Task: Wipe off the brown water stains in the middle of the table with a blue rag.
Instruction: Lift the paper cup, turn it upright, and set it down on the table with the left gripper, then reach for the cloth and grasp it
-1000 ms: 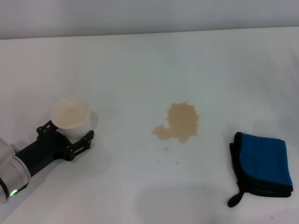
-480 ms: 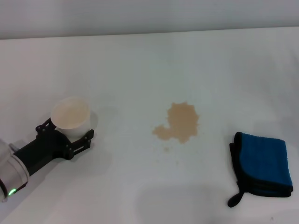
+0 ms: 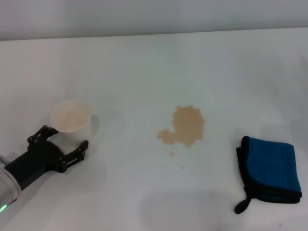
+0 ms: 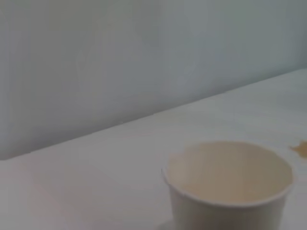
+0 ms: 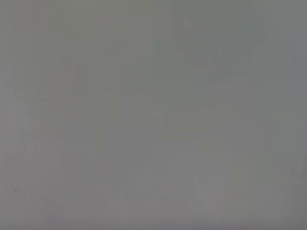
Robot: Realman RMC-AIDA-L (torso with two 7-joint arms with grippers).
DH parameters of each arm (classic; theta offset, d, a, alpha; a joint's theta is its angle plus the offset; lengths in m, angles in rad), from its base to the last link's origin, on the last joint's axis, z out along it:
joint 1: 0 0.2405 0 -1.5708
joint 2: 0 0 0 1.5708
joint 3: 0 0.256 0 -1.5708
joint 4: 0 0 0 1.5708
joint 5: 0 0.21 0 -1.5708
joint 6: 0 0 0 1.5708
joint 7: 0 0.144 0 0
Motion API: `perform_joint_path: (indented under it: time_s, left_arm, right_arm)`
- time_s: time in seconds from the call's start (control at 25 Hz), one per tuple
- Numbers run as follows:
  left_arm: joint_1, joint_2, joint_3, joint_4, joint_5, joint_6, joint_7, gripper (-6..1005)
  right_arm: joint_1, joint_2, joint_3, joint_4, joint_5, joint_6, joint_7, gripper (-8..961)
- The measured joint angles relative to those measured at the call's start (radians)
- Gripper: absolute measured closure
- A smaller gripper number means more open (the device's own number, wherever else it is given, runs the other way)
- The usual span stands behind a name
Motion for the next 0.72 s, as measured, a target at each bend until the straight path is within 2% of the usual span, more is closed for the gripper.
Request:
perform_joint_path:
  time_s: [0.48, 0.72]
  left_arm:
    - [0.120, 0.003, -0.005, 0.041, -0.060, -0.120, 0.018, 124]
    - [0.208, 0.006, -0.007, 0.041, -0.210, -0.303, 0.016, 123]
  right_arm:
    - [-0.003, 0.000, 0.002, -0.003, 0.000, 0.004, 0.000, 151]
    - [-0.018, -0.002, -0.010, -0.008, 0.000, 0.039, 0.008, 149]
